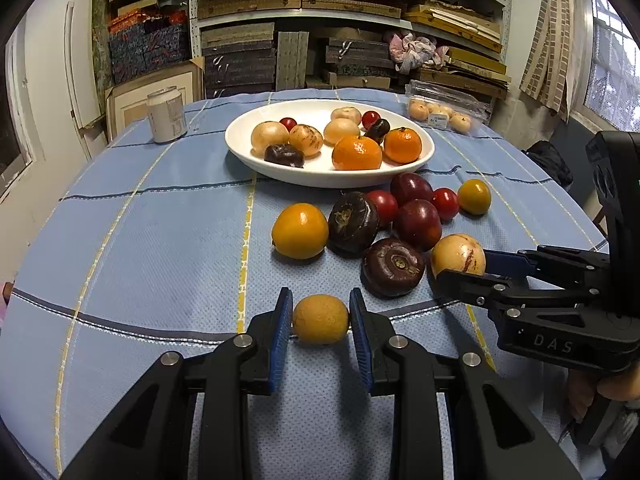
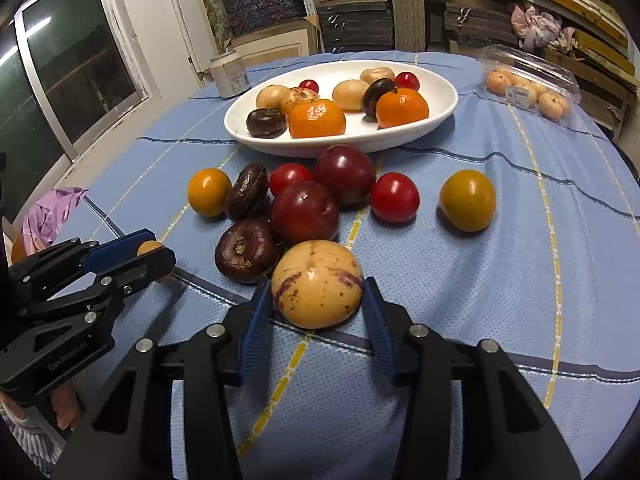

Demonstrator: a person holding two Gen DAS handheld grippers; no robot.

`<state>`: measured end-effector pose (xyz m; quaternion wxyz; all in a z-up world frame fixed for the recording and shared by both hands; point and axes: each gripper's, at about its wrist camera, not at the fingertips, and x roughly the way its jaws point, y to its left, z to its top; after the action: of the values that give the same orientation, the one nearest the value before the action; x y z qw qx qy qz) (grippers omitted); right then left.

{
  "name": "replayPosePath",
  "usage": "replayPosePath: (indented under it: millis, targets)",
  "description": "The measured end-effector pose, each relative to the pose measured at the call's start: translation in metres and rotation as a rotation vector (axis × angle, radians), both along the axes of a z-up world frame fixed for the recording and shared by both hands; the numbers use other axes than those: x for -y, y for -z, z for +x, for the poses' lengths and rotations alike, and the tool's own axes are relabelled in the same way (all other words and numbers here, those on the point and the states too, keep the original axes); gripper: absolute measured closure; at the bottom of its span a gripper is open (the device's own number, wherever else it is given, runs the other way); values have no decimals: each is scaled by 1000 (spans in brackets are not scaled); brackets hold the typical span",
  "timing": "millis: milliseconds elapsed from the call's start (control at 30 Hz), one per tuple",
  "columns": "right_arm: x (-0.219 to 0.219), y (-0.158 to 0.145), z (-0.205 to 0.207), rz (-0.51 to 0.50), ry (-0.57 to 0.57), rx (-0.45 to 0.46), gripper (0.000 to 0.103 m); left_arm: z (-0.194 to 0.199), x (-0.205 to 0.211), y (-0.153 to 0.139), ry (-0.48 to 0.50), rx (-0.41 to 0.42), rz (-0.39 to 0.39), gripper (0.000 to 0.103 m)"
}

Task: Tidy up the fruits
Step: 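Grasp the large speckled pepino with the right tool while the left tool holds its fruit, then carry both fruits over the plate while the left tool releases the tan fruit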

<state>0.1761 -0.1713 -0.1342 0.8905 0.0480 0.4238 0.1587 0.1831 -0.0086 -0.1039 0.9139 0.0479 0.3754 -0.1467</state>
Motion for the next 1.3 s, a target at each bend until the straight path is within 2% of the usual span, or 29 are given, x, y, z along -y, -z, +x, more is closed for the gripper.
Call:
replayPosePath:
  millis: [367,567,667,733,900,1000,1100,1200,1300]
  targets:
    - [11,-1,-11,67,22,-11,58,-3,-1,-2,-9,22,7,74]
    - [26,-18,-39,162,56,40,58,-17,-2,-15,-18,77,18,74]
    - [46,-37,-56,236,82,79,58,-25,-8,-31,-4,96,7,74]
    - [64,-67,-65,260,104,143,58,-27,-15,-50,7,105,-13,74]
    - [98,-161,-86,277,139,355,59,-22,-34,-126,-2,214,-40,74]
    - [108,-201,-97,276,138,449,59,-17,-39,-165,-13,271,-65,74]
    - [106,-216,-95,259,131,486,59,-12,-34,-184,-18,307,-58,74]
    - [98,-209,-80,254,119,457,59,-2,-26,-188,-9,307,-69,74]
    - [90,-201,-56,289,116,429,59,20,-14,-185,-1,273,-114,74]
